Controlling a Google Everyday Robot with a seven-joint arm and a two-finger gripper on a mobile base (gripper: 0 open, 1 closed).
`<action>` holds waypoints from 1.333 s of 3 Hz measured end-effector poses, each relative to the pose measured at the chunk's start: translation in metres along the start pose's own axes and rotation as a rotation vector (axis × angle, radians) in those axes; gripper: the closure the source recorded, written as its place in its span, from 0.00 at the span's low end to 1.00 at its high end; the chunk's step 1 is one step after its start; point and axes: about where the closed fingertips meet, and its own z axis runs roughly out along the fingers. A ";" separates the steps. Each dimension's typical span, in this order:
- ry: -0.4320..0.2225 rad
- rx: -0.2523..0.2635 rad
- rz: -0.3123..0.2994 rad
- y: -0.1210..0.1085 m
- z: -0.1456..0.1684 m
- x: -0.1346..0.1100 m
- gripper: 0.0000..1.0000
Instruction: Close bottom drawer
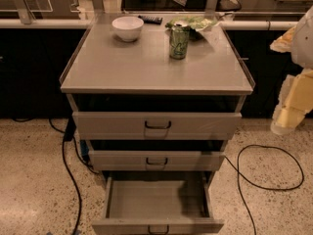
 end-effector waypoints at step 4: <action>0.110 0.213 0.259 -0.095 -0.036 0.198 0.00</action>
Offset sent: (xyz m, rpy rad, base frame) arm 0.0190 -0.1529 0.0189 -0.0883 -0.1114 -0.1784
